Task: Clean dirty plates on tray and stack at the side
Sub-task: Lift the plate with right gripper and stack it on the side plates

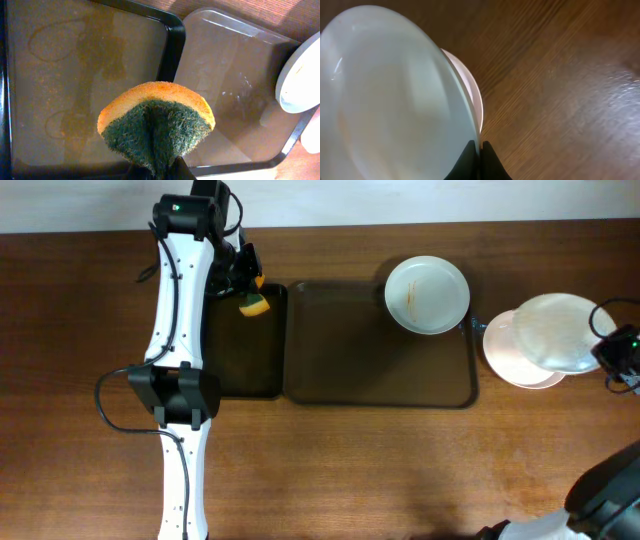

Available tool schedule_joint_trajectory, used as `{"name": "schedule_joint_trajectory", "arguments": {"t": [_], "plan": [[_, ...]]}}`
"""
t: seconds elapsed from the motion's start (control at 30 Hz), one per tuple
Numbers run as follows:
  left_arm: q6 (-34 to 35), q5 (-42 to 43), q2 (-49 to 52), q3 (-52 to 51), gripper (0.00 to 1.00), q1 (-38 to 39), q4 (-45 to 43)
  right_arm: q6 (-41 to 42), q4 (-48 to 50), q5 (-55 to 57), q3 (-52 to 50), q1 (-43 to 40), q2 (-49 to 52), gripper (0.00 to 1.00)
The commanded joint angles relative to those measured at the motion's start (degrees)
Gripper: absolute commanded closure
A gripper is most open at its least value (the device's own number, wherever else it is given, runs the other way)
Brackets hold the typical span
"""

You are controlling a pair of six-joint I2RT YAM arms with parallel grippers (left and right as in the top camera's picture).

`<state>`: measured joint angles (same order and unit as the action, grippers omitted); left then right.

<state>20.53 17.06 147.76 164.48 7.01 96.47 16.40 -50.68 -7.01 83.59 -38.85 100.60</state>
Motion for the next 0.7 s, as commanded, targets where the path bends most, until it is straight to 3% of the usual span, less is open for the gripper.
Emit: {"name": "schedule_joint_trajectory", "arguments": {"t": [0.0,0.17,0.2,0.27,0.3,0.43,0.5,0.67], "plan": [[-0.92,-0.57,0.52,0.55,1.0,-0.02,-0.15,-1.2,0.76,-2.14,0.94,1.44,3.96,0.96],[-0.92,-0.59,0.52,0.55,1.0,-0.02,-0.15,-0.96,3.67,4.68,0.94,5.97,10.64,0.96],[-0.92,-0.59,0.52,0.55,1.0,-0.02,-0.13,-0.72,4.46,4.7,0.94,6.71,11.13,0.9],[-0.92,-0.57,0.52,0.55,1.0,-0.02,-0.15,-0.72,5.05,5.6,1.09,7.69,10.99,0.55],[-0.92,-0.57,0.52,0.55,1.0,-0.02,-0.15,0.74,3.89,5.25,2.14,7.72,10.97,0.44],[-0.92,-0.59,0.52,0.55,1.0,0.37,-0.61,0.79,-6.12,4.52,14.45,8.31,10.34,0.43],[-0.92,-0.61,0.52,0.55,1.0,0.7,-0.98,-3.5,-8.59,-2.8,20.94,10.97,10.34,0.44],[-0.92,-0.63,0.52,0.55,1.0,1.75,-1.75,-3.87,-7.69,-3.48,21.81,26.77,14.36,0.49]]}}
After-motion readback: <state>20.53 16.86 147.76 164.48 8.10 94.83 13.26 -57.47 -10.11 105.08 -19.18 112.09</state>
